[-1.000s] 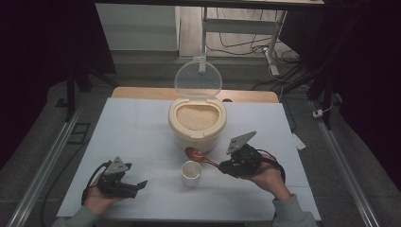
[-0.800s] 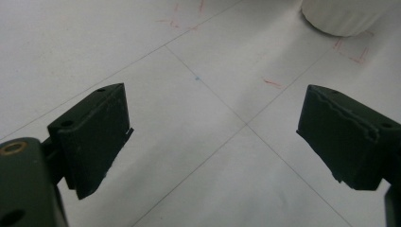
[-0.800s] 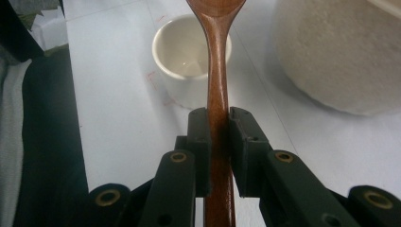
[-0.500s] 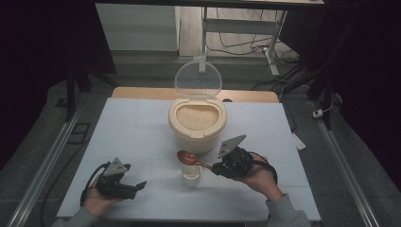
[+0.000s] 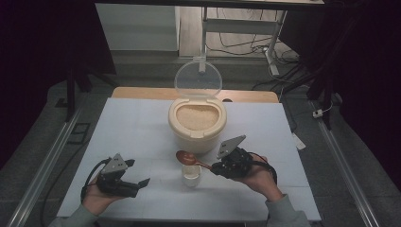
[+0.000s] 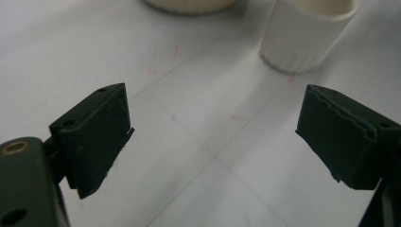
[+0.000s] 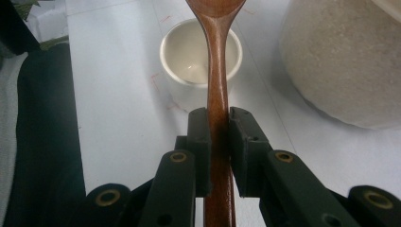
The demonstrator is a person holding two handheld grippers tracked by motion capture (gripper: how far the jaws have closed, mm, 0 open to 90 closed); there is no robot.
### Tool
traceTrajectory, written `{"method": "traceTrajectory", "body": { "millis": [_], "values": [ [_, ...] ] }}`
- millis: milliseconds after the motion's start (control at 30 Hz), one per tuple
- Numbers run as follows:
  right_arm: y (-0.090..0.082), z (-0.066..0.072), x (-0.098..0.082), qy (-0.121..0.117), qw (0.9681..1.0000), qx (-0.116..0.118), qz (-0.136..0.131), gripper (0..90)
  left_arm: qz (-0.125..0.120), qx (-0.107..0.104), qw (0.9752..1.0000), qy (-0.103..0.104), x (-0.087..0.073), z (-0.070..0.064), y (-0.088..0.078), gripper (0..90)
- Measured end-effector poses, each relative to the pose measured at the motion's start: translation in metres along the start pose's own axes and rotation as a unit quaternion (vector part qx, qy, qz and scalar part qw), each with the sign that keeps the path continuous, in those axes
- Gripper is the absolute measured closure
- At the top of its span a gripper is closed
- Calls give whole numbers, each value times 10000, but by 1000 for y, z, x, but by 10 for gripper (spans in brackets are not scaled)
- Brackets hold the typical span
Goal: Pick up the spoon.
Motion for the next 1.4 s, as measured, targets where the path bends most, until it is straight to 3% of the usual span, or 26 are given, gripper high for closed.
{"method": "traceTrajectory", "body": {
  "millis": [267, 467, 633, 767, 967, 1200, 1400],
  "values": [
    [2, 3, 3, -82, 10000, 13, 11, 794, -162, -207, 9987, 433, 42, -13, -3, 105],
    [3, 8, 6, -163, 9999, 32, 0, 794, -82, -383, 9944, 986, 76, -31, 5, 111],
    [3, 14, 9, -267, 9996, 21, -1, 794, 90, -443, 9885, 1441, 96, -45, 18, 125],
    [5, 17, 10, -321, 9995, 47, 46, 795, 234, -480, 9845, 1672, 106, -51, 27, 142],
    [11, 22, 12, -422, 9990, 71, 112, 794, 468, -592, 9765, 2018, 114, -59, 37, 187],
    [18, 31, 16, -682, 9974, 51, 247, 794, 875, -982, 9623, 2382, 114, -66, 52, 319],
    [20, 36, 17, -906, 9955, 70, 271, 794, 1070, -1259, 9548, 2472, 114, -68, 60, 421]
  ]
}}
Point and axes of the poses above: each handheld gripper's, and its own axes: y roughly forward along the jaws, x roughly out of its top, z roughly to its left, the point moved 2 cm from there along y, roughly forward along the jaws, and after that the axes turned 7 degrees about y, right-handed, at the moved point
